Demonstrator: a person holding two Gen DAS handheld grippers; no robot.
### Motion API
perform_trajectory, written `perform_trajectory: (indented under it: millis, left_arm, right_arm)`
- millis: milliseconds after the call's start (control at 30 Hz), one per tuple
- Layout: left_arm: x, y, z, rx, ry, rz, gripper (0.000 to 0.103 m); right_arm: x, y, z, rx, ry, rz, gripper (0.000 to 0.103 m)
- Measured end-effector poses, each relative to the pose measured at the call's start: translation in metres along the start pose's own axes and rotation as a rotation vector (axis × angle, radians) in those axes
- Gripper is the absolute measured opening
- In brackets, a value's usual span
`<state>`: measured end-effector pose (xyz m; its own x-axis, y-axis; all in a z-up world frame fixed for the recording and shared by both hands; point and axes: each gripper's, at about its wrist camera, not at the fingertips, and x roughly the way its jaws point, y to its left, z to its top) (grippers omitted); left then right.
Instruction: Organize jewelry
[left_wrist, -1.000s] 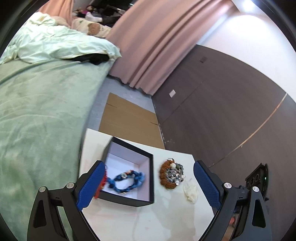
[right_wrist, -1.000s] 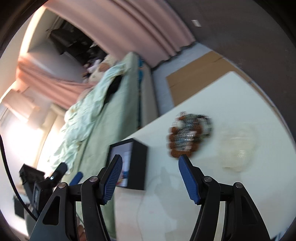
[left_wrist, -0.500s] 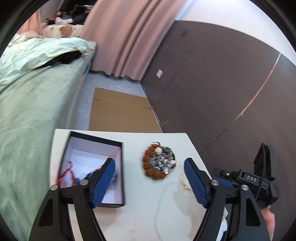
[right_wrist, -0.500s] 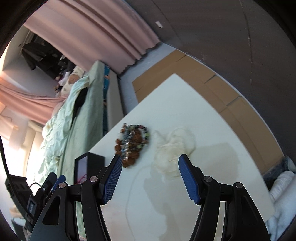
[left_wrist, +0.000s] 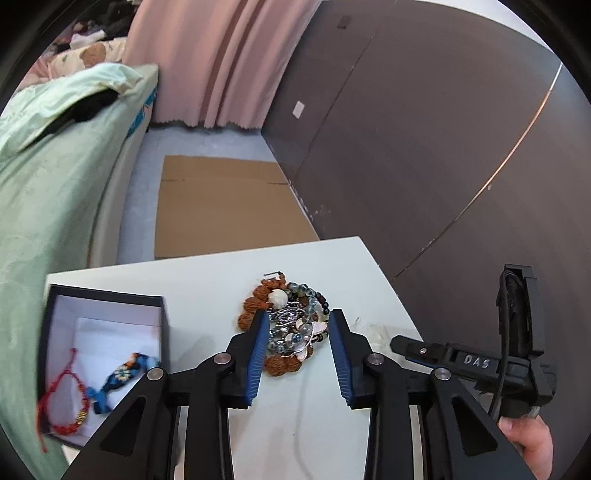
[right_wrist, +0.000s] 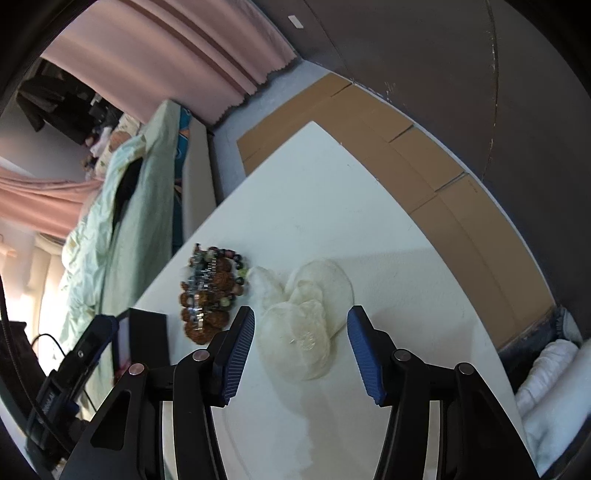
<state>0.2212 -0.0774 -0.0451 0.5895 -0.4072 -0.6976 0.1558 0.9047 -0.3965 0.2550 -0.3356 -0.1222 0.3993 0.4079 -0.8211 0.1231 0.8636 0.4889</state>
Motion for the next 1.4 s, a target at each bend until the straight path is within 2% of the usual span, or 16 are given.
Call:
perform_trajectory:
  millis: [67, 167, 233, 300, 367, 600, 767, 800, 833, 900, 933, 967, 1067, 1400]
  left_arm:
    - [0.009, -0.001, 0.001, -0.004, 0.012, 0.000, 0.034]
    - [0.019, -0.004, 0.003, 0.002, 0.024, 0.004, 0.033]
    - [0.024, -0.005, 0.005, 0.003, 0.030, 0.010, 0.033]
    - [0.029, -0.004, 0.008, -0.005, 0.037, 0.016, 0.033]
    - [0.034, -0.005, 0.011, -0.011, 0.051, 0.011, 0.033]
    - [0.054, -0.027, 0.013, 0.053, 0.105, 0.029, 0.033]
    - [0.073, -0.033, 0.014, 0.072, 0.154, 0.078, 0.033]
    - [0.077, -0.033, 0.013, 0.078, 0.166, 0.096, 0.031]
    - [0.081, -0.034, 0.012, 0.088, 0.176, 0.117, 0.024]
    - [0.088, -0.035, 0.012, 0.101, 0.198, 0.161, 0.020]
    - [0.090, -0.033, 0.012, 0.101, 0.203, 0.174, 0.013]
    - [0.092, -0.033, 0.012, 0.102, 0.206, 0.188, 0.011]
    - [0.086, -0.031, 0.013, 0.101, 0.184, 0.173, 0.010]
    - [0.023, -0.025, 0.030, 0.069, 0.056, 0.113, 0.010]
  right_arm:
    - [0.008, 0.002, 0.002, -0.024, 0.015, -0.037, 0.053]
    - [0.012, 0.006, 0.005, -0.071, 0.018, -0.085, 0.041]
    - [0.016, 0.007, 0.004, -0.091, 0.041, -0.085, 0.020]
    - [0.016, 0.007, 0.004, -0.112, 0.046, -0.103, 0.004]
    - [0.014, 0.006, 0.004, -0.099, 0.052, -0.060, 0.004]
    - [-0.015, -0.007, 0.012, -0.023, -0.036, 0.036, 0.003]
    - [-0.026, -0.012, 0.017, 0.012, -0.070, 0.087, 0.003]
    - [-0.028, -0.010, 0.017, 0.008, -0.077, 0.088, 0.003]
    - [-0.029, -0.008, 0.017, 0.004, -0.079, 0.091, 0.003]
    - [-0.030, -0.005, 0.016, 0.001, -0.078, 0.102, 0.003]
    - [-0.030, -0.003, 0.016, 0.001, -0.077, 0.106, 0.003]
    - [-0.030, -0.002, 0.016, 0.001, -0.078, 0.110, 0.003]
    - [-0.031, 0.002, 0.017, -0.001, -0.080, 0.122, 0.003]
    - [-0.033, 0.019, 0.016, -0.021, -0.092, 0.216, 0.003]
